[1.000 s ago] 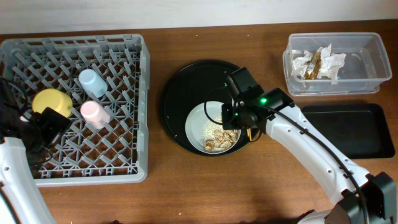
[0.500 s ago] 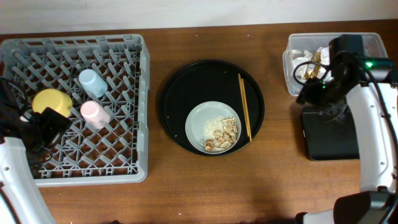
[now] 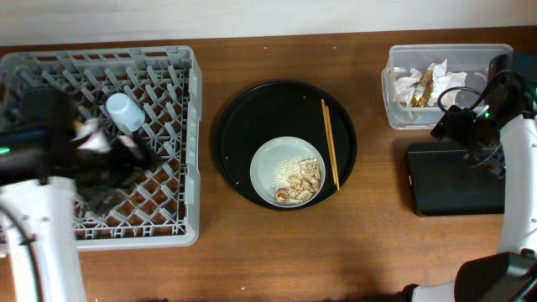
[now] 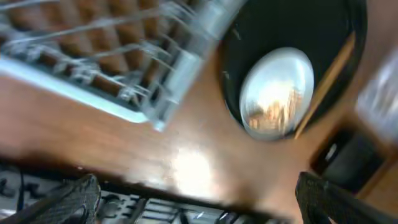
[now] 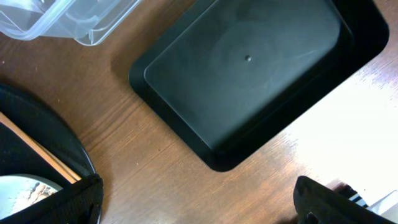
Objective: Sort waste into correct bins and load items into the dishwasher rack
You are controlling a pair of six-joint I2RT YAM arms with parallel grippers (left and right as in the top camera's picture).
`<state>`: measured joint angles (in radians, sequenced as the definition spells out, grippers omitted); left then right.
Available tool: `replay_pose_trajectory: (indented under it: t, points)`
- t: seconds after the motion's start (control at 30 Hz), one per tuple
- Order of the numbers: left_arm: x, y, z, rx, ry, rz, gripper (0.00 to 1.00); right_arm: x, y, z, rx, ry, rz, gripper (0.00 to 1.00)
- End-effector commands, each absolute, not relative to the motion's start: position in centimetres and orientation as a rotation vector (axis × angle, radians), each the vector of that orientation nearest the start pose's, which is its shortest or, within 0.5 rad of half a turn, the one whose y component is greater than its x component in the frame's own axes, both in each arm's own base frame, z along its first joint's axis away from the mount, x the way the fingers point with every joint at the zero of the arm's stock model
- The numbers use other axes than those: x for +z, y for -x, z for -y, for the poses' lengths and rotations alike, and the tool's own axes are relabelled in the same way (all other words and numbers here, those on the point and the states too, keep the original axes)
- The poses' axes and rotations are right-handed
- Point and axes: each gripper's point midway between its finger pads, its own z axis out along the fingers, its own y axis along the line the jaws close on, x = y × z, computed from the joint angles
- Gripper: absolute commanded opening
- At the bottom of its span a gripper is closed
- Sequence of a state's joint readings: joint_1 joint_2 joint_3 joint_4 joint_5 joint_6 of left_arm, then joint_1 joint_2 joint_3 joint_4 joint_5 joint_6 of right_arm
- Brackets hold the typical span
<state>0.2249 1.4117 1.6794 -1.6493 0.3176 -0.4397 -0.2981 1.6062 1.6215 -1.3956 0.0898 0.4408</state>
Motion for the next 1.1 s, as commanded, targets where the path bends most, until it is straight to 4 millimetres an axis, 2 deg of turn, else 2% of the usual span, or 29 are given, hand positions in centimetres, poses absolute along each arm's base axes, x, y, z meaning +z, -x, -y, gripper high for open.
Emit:
replay_pose_trajectory:
  t: [0.0,0.07,0.1,0.17,0.23,0.33,0.43,0.57,0.6,0.67,0.73,0.77,0.83,0.87,0.9,1.0,1.03,1.07]
  points:
    - [27.0,-25.4,8.6,-0.62,0.324,-2.877,1.0,20.8,-30.2,11.4,-0.143,-1.077,-2.71,0.99]
    - [26.8,-25.9,12.5,-0.638,0.156,-2.865,0.89,20.8,-30.2,11.4,-0.143,-1.077,-2.71,0.98]
    - [26.1,-26.2,14.0,-0.581,0.167,-2.873,0.83,20.8,-30.2,11.4,-0.143,-1.077,-2.71,0.98]
    - [24.4,-26.7,17.4,-0.491,0.037,-2.895,0.83,20.8,-30.2,11.4,-0.143,-1.077,-2.71,0.98]
    - [22.6,-27.0,19.6,-0.464,-0.043,-2.947,0.83,20.8,-30.2,11.4,-0.143,-1.077,-2.71,0.98]
    - [21.1,-27.8,21.3,-0.403,-0.172,-3.023,0.84,20.8,-30.2,11.4,-0.143,-1.077,-2.71,0.98]
    - [20.1,-28.6,22.1,-0.211,-0.296,-3.077,0.84,20.8,-30.2,11.4,-0.143,-1.077,-2.71,0.98]
    - [17.4,-29.2,24.8,-0.062,-0.38,-3.046,0.84,20.8,-30.2,11.4,-0.143,-1.077,-2.71,0.98]
    - [16.9,-29.2,25.3,-0.04,-0.363,-3.042,0.82,20.8,-30.2,11.4,-0.143,-1.077,-2.71,0.98]
    - [16.7,-29.5,25.6,-0.044,-0.364,-3.035,0.74,20.8,-30.2,11.4,-0.143,-1.077,-2.71,0.99]
    - [16.7,-30.1,24.1,0.034,-0.293,-3.032,0.63,20.8,-30.2,11.4,-0.143,-1.077,-2.71,0.98]
    - [16.9,-30.8,21.3,0.165,-0.135,-3.03,0.63,20.8,-30.2,11.4,-0.143,-1.077,-2.71,0.99]
    - [17.2,-31.4,17.1,0.296,0.068,-3.048,0.64,20.8,-30.2,11.4,-0.143,-1.077,-2.71,0.98]
    - [17.5,-31.6,15.5,0.316,0.134,-3.064,0.7,20.8,-30.2,11.4,-0.143,-1.077,-2.71,0.98]
    - [17.8,-31.7,12.2,0.358,0.259,-3.095,0.75,20.8,-30.2,11.4,-0.143,-1.077,-2.71,0.98]
    - [18.6,-32.9,6.3,0.302,0.548,-3.08,0.87,20.8,-30.2,11.4,-0.143,-1.077,-2.71,0.98]
    - [18.9,-33.2,4.1,0.279,0.662,-3.062,0.99,20.8,-30.2,11.4,-0.143,-1.077,-2.71,0.99]
    - [18.9,-33.4,1.7,0.25,0.787,-3.047,1.0,20.8,-30.2,11.4,-0.143,-1.077,-2.71,0.98]
